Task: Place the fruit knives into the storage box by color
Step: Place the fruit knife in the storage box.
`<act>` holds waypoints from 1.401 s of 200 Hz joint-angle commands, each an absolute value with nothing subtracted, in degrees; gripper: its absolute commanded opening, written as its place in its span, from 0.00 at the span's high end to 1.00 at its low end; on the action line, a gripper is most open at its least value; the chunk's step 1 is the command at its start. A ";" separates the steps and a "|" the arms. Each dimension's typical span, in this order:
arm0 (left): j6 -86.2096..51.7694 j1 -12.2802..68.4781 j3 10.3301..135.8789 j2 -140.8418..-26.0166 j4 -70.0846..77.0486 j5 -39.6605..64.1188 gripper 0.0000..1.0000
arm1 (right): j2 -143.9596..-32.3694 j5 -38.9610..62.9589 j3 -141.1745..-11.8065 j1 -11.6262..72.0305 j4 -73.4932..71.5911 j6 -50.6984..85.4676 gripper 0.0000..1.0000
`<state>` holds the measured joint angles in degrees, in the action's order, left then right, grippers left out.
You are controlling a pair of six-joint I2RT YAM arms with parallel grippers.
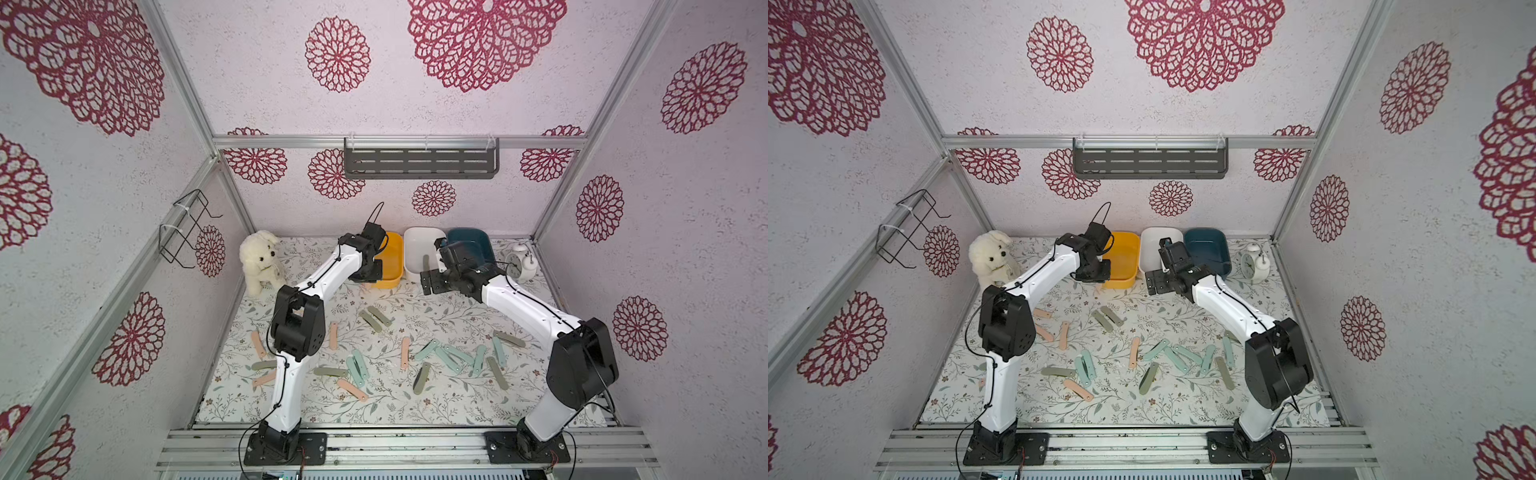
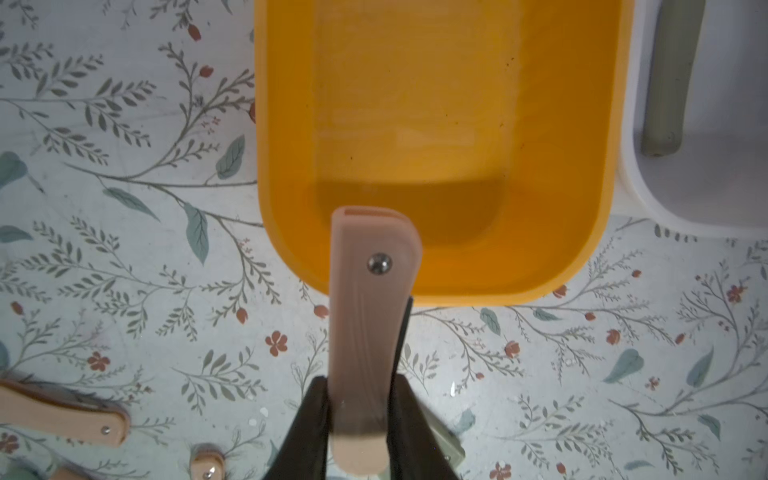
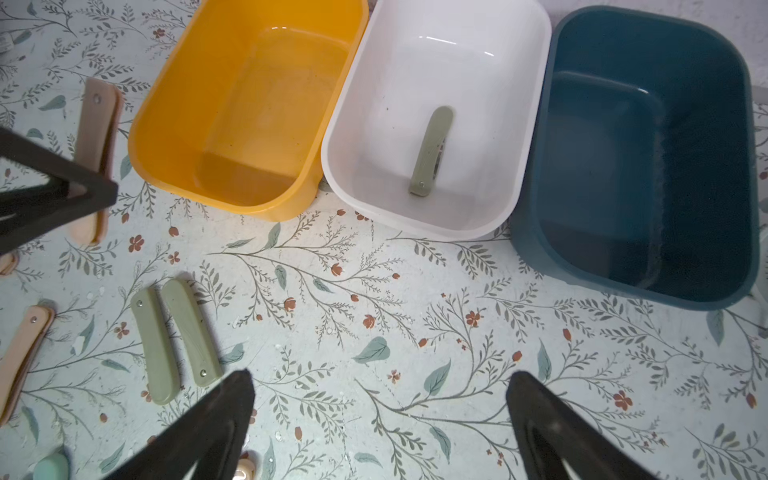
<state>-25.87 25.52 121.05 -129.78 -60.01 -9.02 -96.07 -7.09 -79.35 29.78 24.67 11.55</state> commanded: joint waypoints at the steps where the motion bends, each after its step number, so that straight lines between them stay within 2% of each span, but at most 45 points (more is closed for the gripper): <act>1: -22.87 25.75 130.27 -134.30 -63.25 -13.27 0.90 | -96.47 -5.37 -80.76 28.92 23.82 10.21 0.01; 47: -21.88 25.60 140.02 -143.24 -63.62 -13.68 0.90 | -97.20 -3.97 -80.08 28.52 22.48 10.45 0.01; 122: -22.59 24.98 140.45 -148.15 -55.45 -15.04 0.90 | -98.35 -2.81 -78.55 28.56 21.31 11.33 0.01; 154: -21.59 24.95 142.93 -150.88 -53.62 -15.09 0.86 | -97.91 -2.90 -76.81 28.56 20.52 11.62 0.01; 184: -22.06 24.83 143.13 -152.47 -49.48 -19.64 0.86 | -97.48 -3.48 -75.37 28.47 20.03 11.98 0.01; 209: -22.66 24.72 143.06 -153.61 -45.66 -19.51 0.84 | -97.37 -3.21 -75.01 28.42 19.70 12.32 0.01; 249: -23.20 24.74 143.96 -154.54 -43.61 -17.47 0.66 | -97.21 -2.49 -74.68 28.39 19.17 12.38 0.01; 280: -23.44 24.74 143.96 -152.37 -44.82 -16.87 0.47 | -97.32 -1.43 -74.40 28.56 18.86 12.31 0.01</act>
<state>-22.94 25.06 142.58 -153.91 -45.84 -17.45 -98.37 -2.59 -74.59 28.91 20.36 11.66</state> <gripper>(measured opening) 0.464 0.994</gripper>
